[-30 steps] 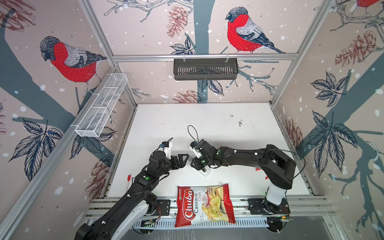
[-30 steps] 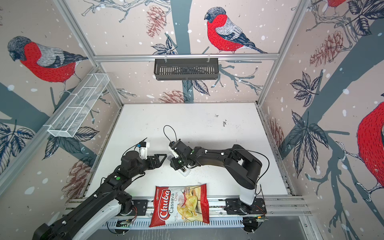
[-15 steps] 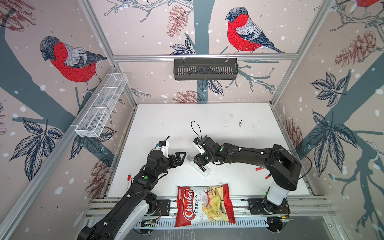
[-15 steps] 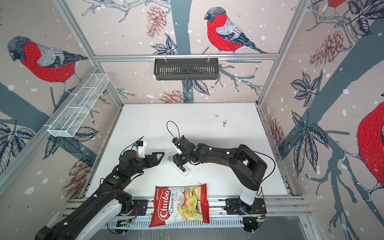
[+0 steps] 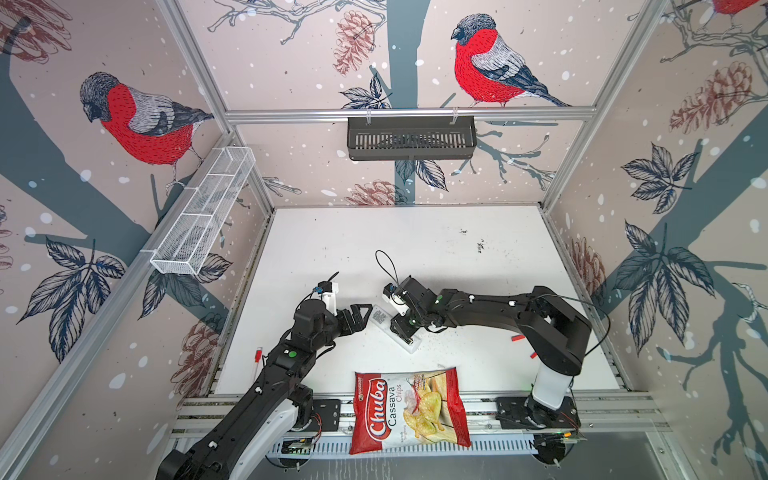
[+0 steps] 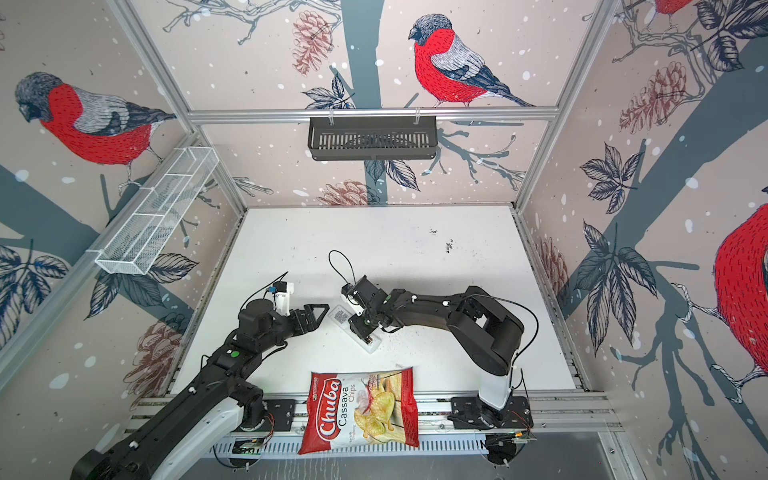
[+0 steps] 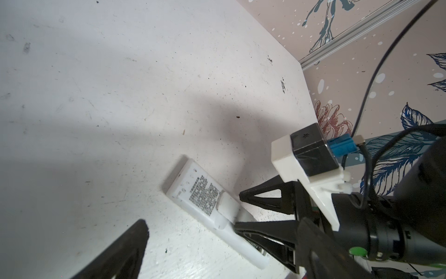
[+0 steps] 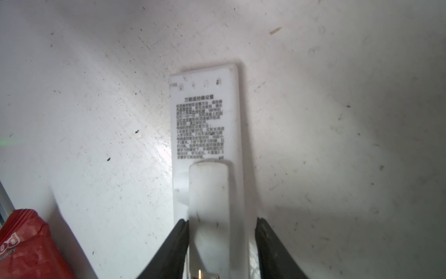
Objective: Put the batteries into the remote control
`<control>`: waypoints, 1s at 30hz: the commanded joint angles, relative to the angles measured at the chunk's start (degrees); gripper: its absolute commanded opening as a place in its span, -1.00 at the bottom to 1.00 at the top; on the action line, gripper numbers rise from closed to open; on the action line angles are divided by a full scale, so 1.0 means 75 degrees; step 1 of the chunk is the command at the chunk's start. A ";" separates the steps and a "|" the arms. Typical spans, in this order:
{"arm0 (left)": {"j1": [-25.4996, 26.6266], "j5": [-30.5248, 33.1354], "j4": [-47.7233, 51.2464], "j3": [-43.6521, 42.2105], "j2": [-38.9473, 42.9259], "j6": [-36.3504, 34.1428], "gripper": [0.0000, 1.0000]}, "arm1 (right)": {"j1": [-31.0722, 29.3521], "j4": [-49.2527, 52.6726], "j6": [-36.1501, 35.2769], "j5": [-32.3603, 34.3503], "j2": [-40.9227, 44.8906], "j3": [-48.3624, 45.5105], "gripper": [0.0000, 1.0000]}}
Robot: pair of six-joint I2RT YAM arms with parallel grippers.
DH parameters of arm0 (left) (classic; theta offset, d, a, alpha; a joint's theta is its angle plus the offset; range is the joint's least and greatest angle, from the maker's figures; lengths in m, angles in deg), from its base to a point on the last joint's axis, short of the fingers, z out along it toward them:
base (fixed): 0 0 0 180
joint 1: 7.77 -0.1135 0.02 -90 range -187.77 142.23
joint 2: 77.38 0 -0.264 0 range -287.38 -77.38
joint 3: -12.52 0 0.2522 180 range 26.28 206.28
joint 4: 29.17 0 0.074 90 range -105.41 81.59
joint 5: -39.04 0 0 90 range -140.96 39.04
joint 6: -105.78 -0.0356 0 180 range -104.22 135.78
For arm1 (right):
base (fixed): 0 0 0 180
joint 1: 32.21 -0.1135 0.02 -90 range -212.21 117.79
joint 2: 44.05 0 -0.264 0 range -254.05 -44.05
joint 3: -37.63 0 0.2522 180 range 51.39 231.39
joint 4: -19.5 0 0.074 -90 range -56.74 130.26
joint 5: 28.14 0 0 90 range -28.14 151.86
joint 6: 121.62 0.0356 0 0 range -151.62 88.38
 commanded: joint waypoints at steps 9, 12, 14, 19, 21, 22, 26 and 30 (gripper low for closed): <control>-0.0054 -0.0058 -0.0295 -0.0023 -0.0042 -0.0059 0.93 | 0.0274 -0.0093 -0.0106 -0.0112 0.0054 -0.0206 -0.36; -0.0063 -0.0056 -0.0305 -0.0017 -0.0053 -0.0060 0.93 | 0.0526 -0.0326 -0.0067 -0.0364 0.0199 -0.0426 -0.42; -0.0064 -0.0051 -0.0298 -0.0025 -0.0067 -0.0059 0.93 | 0.0693 -0.0499 -0.0012 -0.0619 0.0283 -0.0575 -0.44; -0.0079 -0.0059 -0.0292 -0.0017 -0.0057 -0.0059 0.93 | 0.0966 -0.0781 0.0061 -0.0867 0.0443 -0.0845 -0.46; -0.0076 -0.0054 -0.0300 -0.0017 -0.0067 -0.0050 0.93 | 0.0984 -0.0802 0.0026 -0.0898 0.0481 -0.0866 -0.46; -0.0078 -0.0053 -0.0297 -0.0017 -0.0074 -0.0059 0.93 | 0.0993 -0.0811 0.0035 -0.0867 0.0503 -0.0889 -0.47; -0.0079 -0.0054 -0.0301 -0.0011 -0.0080 -0.0056 0.93 | 0.1175 -0.0924 0.0159 -0.0816 0.0571 -0.1084 -0.47; -0.0090 -0.0068 -0.0306 -0.0005 -0.0098 -0.0059 0.93 | 0.1357 -0.0952 0.0136 -0.0652 0.0714 -0.1314 -0.43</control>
